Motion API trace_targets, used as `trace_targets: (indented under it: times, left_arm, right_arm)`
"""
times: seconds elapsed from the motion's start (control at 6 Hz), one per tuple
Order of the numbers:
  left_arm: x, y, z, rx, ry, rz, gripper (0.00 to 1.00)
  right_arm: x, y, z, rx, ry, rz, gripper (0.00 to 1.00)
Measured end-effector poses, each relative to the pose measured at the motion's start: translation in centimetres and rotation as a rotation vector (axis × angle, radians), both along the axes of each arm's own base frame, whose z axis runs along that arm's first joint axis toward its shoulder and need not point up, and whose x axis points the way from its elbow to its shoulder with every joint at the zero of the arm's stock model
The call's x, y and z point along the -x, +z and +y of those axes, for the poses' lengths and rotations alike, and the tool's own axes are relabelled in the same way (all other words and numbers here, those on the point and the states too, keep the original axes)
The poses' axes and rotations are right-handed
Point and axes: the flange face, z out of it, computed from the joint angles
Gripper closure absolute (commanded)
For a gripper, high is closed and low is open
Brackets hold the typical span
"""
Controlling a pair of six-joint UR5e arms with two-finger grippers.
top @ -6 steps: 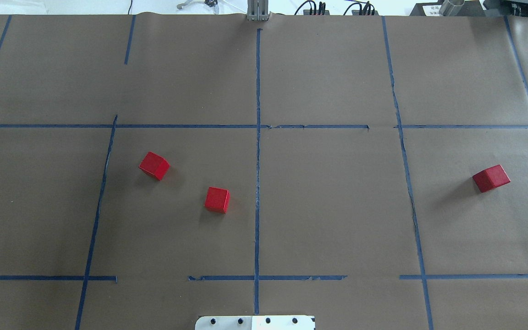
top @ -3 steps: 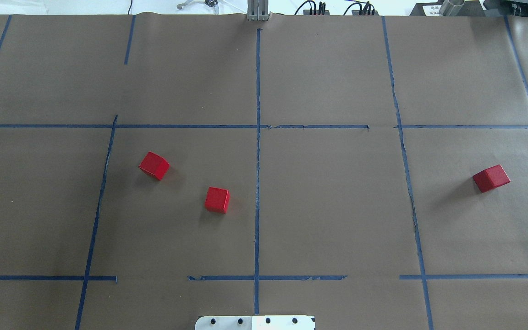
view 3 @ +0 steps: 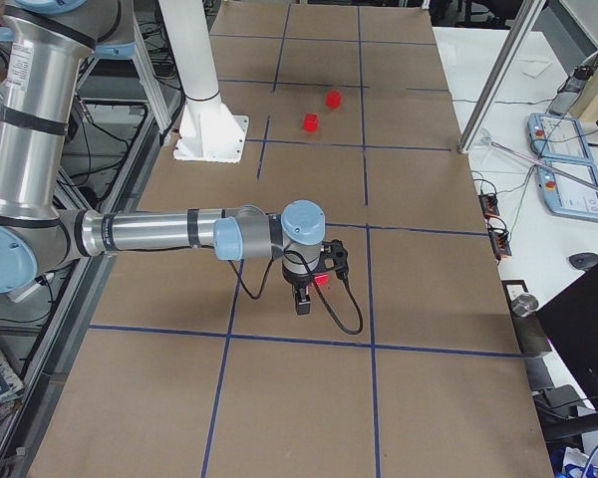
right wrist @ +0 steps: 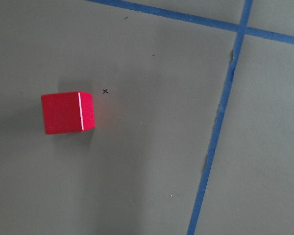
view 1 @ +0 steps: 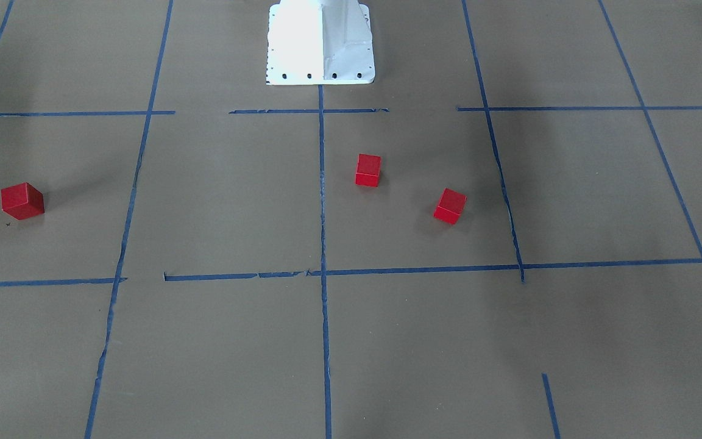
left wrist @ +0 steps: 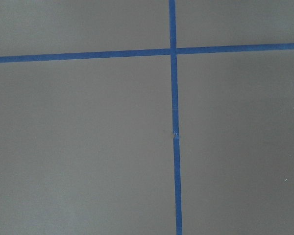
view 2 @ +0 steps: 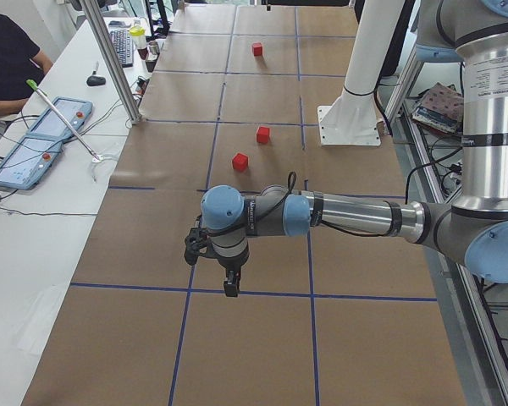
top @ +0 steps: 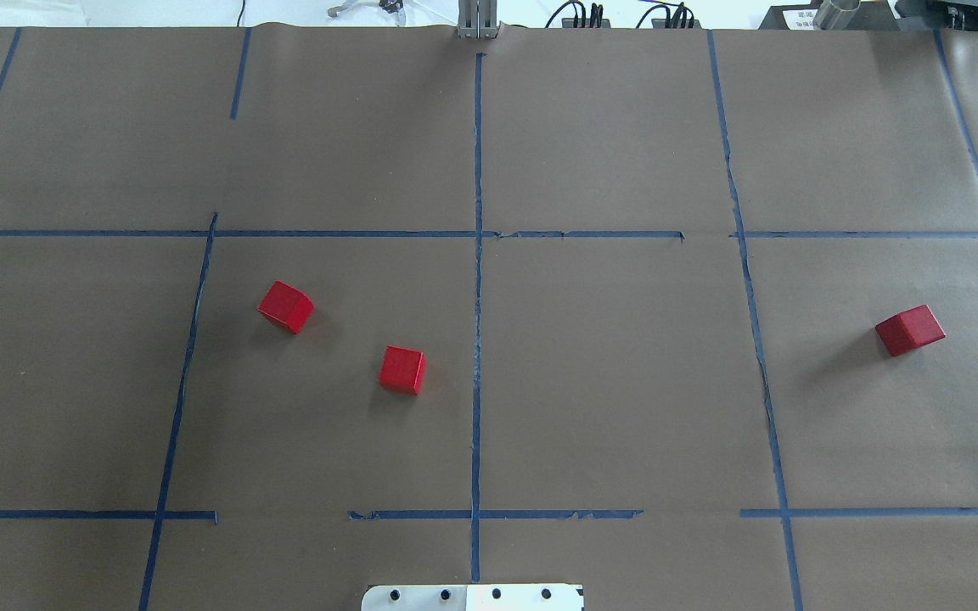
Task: Form red blocks into L shape at center
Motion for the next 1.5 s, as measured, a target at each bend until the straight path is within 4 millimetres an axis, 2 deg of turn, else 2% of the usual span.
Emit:
trace_targets:
  times: [0.33, 0.67, 0.83, 1.0, 1.17, 1.5]
  left_arm:
    - [0.0, 0.0, 0.2, -0.002, 0.001, 0.001, 0.0]
    - [-0.1, 0.1, 0.2, -0.004, 0.001, 0.001, 0.0]
    - [-0.1, 0.1, 0.2, -0.004, 0.001, 0.002, 0.0]
    - [-0.1, 0.1, 0.2, -0.003, 0.0, 0.002, 0.0]
    - [-0.1, 0.1, 0.2, -0.003, 0.0, 0.002, 0.0]
    - [-0.1, 0.1, 0.2, -0.003, 0.0, 0.002, 0.0]
  right_arm:
    - [3.7, -1.1, -0.5, -0.013, -0.027, -0.006, 0.0]
    - [10.2, -3.1, -0.7, -0.054, -0.001, 0.002, 0.0]
    - [12.9, -3.1, -0.7, -0.095, -0.002, 0.013, 0.0]
    - [14.5, -2.0, -1.2, -0.114, -0.008, 0.012, 0.0]
    - [15.3, -0.6, -1.8, -0.112, -0.009, 0.013, 0.0]
    - [16.3, 0.6, -2.3, -0.102, -0.021, 0.017, 0.0]
